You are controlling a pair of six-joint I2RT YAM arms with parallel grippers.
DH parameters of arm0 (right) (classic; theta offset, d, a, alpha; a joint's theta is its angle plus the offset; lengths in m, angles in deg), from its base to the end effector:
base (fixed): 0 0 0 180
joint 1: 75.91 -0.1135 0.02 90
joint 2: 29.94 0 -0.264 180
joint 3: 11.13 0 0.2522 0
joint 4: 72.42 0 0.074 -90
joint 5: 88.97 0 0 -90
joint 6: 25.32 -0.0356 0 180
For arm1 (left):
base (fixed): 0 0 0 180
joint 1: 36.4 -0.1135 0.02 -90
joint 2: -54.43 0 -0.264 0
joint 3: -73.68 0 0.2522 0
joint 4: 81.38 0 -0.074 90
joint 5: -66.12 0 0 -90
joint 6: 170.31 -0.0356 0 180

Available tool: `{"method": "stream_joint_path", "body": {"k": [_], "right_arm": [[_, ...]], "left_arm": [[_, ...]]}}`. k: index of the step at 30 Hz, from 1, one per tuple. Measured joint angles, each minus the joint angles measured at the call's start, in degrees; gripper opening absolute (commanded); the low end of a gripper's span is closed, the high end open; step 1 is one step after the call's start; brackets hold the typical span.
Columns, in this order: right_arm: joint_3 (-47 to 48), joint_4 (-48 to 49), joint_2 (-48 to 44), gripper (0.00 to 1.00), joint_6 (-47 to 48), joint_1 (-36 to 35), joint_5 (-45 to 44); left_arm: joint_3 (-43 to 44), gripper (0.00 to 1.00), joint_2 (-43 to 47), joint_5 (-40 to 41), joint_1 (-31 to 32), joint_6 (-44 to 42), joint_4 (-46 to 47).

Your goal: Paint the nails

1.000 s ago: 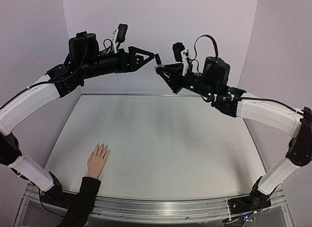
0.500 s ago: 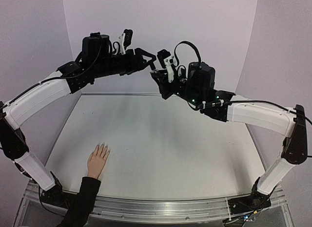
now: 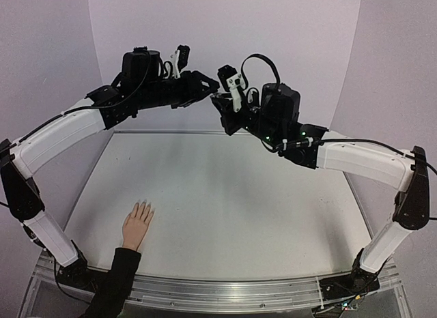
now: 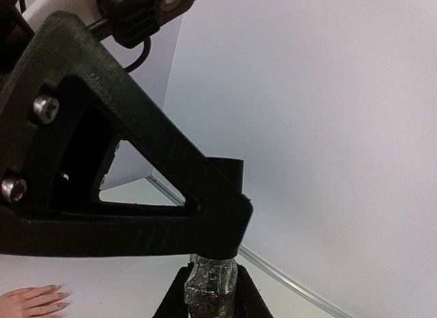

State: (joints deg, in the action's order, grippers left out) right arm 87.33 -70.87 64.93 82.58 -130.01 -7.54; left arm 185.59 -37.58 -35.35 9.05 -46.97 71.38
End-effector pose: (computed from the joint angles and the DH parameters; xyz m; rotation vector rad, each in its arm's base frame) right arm 0.2405 0.3232 0.4021 -0.7769 1.2771 0.4003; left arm 0.2576 -0.2718 0.4493 0.3555 1.8116 -1.1692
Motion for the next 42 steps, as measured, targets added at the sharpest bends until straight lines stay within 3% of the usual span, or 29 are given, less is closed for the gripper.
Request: {"method": "stream_joint_path", "body": {"k": [5, 11, 16, 18, 23, 26, 28, 32, 35, 38, 42], "right_arm": [[0.3, -0.1, 0.1, 0.0, 0.6, -0.4, -0.2], [0.4, -0.5, 0.4, 0.0, 1.1, -0.5, -0.5], [0.4, -0.7, 0.0, 0.0, 0.7, -0.1, 1.3], [-0.1, -1.4, -1.4, 0.0, -1.1, 1.6, 7.5], [-1.3, -3.4, -6.3, 0.0, -12.4, 9.3, 40.3], [-1.3, -0.9, -7.2, 0.0, -19.5, 10.0, 53.4], [-2.0, 2.1, -7.6, 0.0, -22.3, 9.5, 58.2], [-4.8, 6.0, -9.2, 0.0, -23.4, 9.0, 60.4], [-7.3, 8.0, -9.8, 0.0, -21.6, 8.8, 56.5], [-8.9, 7.8, -9.7, 0.0, -19.0, 8.8, 49.0], [-9.0, 7.1, -9.4, 0.0, -15.3, 8.3, 37.2]], "left_arm": [[0.1, 0.27, -0.2, -0.5, 0.0, 0.2, 0.0], [0.1, 0.02, -0.2, -1.6, 0.0, -0.5, 0.0], [0.1, 0.0, -0.5, -8.0, -1.3, -3.8, 1.4], [0.1, 0.0, -1.2, -14.9, -2.7, -5.9, 3.3], [-3.2, 0.0, -1.5, -34.7, -4.1, -9.6, 17.2], [-3.8, 0.01, 0.3, -43.1, -3.8, -12.6, 19.5], [-3.8, 0.09, 1.8, -45.9, -3.0, -15.0, 18.8], [-3.3, 0.54, 3.6, -45.3, -0.6, -18.1, 14.2], [-3.4, 0.71, 4.3, -40.1, 0.5, -17.5, 10.4], [-4.6, 0.8, 5.9, -32.8, 0.7, -16.2, 7.6], [-5.3, 0.8, 8.5, -21.2, 0.4, -12.7, 5.3]]}}
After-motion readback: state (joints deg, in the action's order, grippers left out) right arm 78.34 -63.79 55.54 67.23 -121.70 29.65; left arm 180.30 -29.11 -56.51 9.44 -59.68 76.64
